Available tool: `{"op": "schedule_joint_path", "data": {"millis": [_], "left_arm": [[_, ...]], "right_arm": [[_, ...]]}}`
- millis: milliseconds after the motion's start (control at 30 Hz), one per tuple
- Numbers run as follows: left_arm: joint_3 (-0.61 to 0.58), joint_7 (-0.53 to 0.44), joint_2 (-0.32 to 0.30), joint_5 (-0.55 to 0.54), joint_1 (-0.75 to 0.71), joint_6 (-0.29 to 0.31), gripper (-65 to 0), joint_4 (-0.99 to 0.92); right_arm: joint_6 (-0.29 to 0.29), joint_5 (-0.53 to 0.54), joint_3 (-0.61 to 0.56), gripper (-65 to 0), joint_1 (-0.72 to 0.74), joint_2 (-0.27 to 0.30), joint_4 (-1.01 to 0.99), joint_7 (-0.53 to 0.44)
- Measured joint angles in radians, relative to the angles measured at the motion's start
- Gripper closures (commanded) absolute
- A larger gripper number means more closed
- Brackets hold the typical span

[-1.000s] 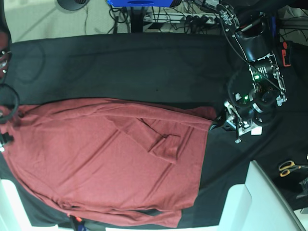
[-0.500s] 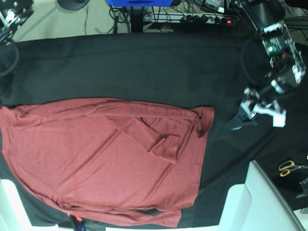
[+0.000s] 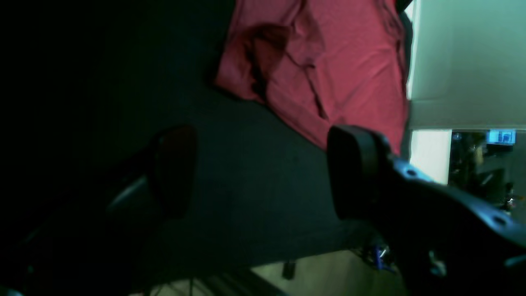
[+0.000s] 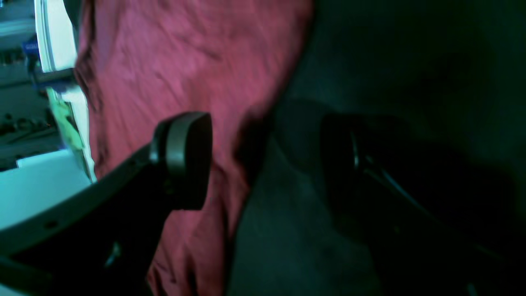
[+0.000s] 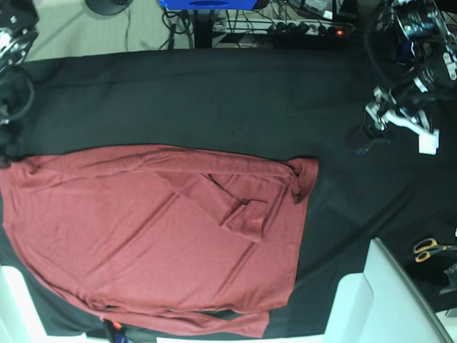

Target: Fold the T-shirt properly

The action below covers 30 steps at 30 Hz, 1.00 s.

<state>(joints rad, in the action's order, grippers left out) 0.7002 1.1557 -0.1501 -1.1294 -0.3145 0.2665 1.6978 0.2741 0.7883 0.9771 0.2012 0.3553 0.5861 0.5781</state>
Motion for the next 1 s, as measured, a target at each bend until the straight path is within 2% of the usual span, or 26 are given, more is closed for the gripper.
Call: {"op": "schedule_joint_path", "data": {"millis": [133, 233, 467, 700, 733, 800, 900, 933, 1000], "left_arm": [[-0.003, 0.002, 0.003, 0.004, -0.035, -0.001, -47.9, 0.001], [-0.003, 0.008, 0.003, 0.004, -0.060, 0.000, -47.9, 0.004], [-0.002, 0.006, 0.003, 0.003, -0.074, 0.000, -47.7, 0.006], [-0.002, 0.004, 0.003, 0.003, -0.093, 0.000, -47.7, 0.007], [-0.002, 0.003, 0.003, 0.003, -0.092, 0.000, -47.7, 0.006], [-0.002, 0.003, 0.003, 0.003, -0.090, 0.000, -47.7, 0.006], [-0.002, 0.004, 0.003, 0.003, -0.089, 0.000, -47.7, 0.003], [-0.002, 0.004, 0.003, 0.004, -0.087, 0.000, -47.7, 0.003], [-0.002, 0.004, 0.004, 0.003, -0.080, 0.000, -47.9, 0.002]], "right_arm": [[0.015, 0.018, 0.000, -38.9, 0.025, 0.029, -0.082, -0.034], [0.002, 0.005, -0.007, -38.9, 0.061, 0.056, -0.129, -0.037], [0.005, 0.002, -0.206, -38.4, 0.109, 0.068, -0.185, -0.167], [0.022, 0.020, -0.212, -38.0, 0.127, 0.074, -0.248, -0.221], [0.022, 0.018, -0.212, -36.3, 0.130, 0.074, -0.251, -0.226], [0.015, 0.016, -0.212, -27.8, 0.133, 0.074, -0.255, -0.229], [0.000, 0.003, -0.213, -5.4, 0.130, 0.071, -0.261, -0.217], [-0.002, 0.004, -0.212, 0.0, 0.128, 0.069, -0.262, -0.214], [-0.003, 0.005, -0.212, -1.7, 0.127, 0.064, -0.262, -0.212]]}}
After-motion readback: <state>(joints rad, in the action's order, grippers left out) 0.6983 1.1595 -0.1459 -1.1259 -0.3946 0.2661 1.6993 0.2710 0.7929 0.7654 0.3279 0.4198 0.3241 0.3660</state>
